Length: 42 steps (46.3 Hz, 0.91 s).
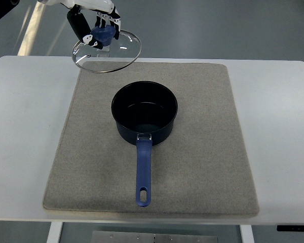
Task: Open pot lid and place left with left hand
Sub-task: 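Carry the lid beside the saucepan toward the left arm's side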
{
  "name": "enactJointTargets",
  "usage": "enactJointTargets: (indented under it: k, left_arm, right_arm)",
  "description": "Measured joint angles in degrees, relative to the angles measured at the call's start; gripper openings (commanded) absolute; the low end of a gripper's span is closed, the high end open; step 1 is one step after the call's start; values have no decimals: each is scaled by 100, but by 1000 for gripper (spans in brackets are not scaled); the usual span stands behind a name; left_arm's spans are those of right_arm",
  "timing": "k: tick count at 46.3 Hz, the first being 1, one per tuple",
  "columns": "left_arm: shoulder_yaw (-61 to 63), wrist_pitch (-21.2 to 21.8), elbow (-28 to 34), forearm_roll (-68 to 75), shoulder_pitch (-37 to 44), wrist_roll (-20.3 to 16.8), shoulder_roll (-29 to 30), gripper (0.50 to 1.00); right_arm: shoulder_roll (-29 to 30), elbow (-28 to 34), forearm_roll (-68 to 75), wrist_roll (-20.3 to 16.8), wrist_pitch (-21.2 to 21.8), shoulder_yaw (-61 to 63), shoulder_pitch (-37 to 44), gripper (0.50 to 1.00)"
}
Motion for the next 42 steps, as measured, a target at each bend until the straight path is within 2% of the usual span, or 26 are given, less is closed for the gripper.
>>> enactJointTargets:
  k: [24,42]
  left_arm:
    - [221,1,-226,64,624,0,564,500]
    - [449,194,-262,100,911,0,553,500]
  right_arm:
    - [0,0,0,0,0,0,1,915]
    - [0,0,0,0,0,0,2,915]
